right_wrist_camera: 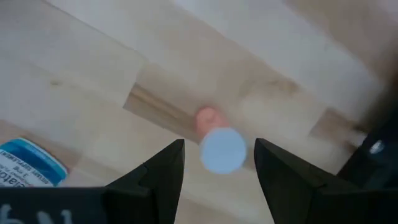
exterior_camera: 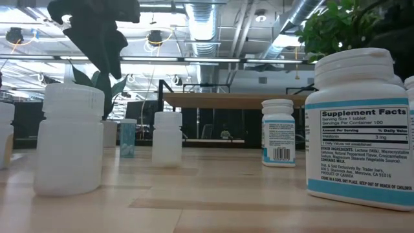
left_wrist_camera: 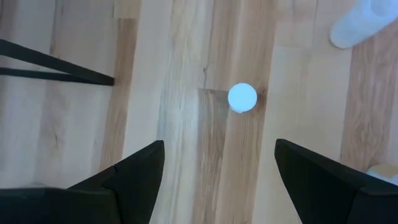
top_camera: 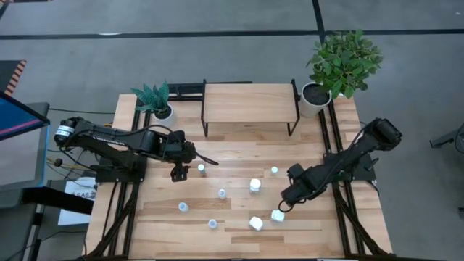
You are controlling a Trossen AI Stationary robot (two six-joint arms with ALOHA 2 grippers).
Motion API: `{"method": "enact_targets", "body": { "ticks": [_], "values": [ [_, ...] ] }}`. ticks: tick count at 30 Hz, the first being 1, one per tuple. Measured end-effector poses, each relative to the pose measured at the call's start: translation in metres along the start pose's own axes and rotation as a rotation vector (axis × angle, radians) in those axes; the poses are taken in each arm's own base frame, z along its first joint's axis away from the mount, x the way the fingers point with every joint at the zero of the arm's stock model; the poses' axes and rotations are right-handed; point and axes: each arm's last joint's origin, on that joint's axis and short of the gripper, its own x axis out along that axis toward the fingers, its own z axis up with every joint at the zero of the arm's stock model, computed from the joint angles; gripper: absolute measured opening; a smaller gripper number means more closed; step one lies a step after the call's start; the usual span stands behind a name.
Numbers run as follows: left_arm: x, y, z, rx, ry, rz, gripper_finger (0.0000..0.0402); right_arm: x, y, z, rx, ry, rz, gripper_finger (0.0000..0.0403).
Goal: Pick and place medicine bottles onto shelf by color
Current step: Put the pink pill bottle on the shelf
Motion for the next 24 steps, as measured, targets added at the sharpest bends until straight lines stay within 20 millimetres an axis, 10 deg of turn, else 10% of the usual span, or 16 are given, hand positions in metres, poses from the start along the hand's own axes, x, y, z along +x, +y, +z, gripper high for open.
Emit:
{"method": "enact_targets", "body": {
  "ticks": [24],
  "values": [
    [0.000, 0.000, 0.000, 0.012, -0.003, 0.000, 0.0292, 0.017, 0.014, -0.002, 0.043, 0.033, -0.027, 0.0152]
  ]
}}
